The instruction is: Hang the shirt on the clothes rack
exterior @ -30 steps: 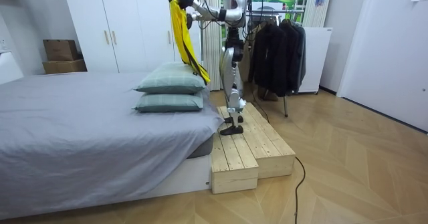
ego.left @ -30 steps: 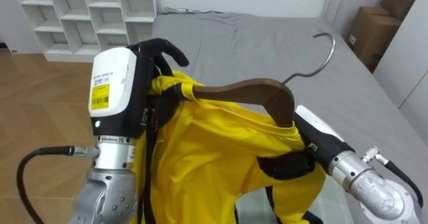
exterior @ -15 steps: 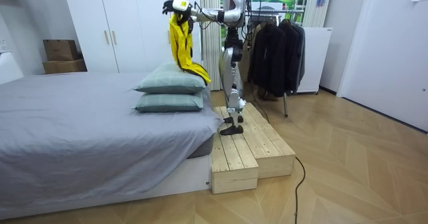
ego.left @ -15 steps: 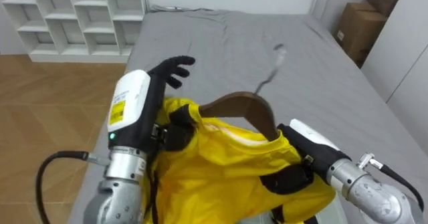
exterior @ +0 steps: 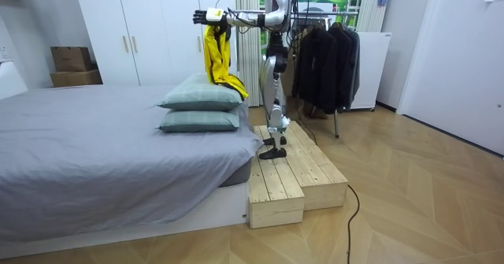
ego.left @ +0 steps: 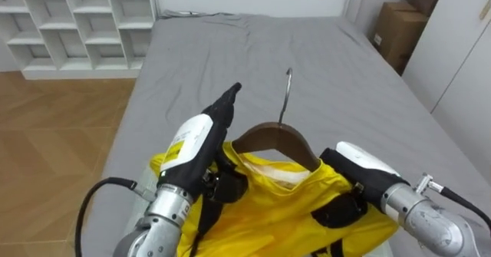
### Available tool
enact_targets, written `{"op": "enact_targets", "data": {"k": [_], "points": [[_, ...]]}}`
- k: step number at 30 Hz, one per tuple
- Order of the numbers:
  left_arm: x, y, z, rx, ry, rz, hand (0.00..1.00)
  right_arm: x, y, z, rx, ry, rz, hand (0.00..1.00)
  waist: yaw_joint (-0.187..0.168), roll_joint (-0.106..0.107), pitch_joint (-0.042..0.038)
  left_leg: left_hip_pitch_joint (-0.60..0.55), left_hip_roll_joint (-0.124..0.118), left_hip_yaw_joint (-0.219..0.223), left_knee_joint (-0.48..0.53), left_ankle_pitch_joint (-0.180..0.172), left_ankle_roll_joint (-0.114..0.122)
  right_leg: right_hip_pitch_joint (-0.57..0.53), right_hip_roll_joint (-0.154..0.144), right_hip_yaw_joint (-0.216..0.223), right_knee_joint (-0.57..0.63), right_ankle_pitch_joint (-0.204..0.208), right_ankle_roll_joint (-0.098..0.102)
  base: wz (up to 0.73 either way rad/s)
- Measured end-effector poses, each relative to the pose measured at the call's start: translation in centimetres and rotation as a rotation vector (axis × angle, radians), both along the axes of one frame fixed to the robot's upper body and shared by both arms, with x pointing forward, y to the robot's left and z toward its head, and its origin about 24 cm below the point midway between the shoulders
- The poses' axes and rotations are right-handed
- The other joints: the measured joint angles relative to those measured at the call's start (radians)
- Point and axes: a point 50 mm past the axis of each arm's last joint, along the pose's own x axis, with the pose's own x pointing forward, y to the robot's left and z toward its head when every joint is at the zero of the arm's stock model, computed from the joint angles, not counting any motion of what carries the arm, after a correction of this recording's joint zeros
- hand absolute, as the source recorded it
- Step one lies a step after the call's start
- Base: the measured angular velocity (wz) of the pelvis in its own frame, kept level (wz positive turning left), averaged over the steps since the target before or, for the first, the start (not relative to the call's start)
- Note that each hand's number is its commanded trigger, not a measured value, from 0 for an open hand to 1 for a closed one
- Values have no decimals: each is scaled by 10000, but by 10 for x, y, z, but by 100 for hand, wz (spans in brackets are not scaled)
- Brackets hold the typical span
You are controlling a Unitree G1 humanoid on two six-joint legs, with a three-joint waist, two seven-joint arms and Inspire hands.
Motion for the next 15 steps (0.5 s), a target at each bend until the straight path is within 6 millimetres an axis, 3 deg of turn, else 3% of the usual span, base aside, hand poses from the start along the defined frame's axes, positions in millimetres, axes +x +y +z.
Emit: {"op": "enact_targets", "data": {"k": [15], "points": [[-3, 0, -8, 257, 767, -606, 0, 0, -6, -11, 19, 547, -308, 100, 187, -87, 26, -161, 3, 236, 4, 0, 2, -226, -36, 92, 31, 0, 1, -3]]}}
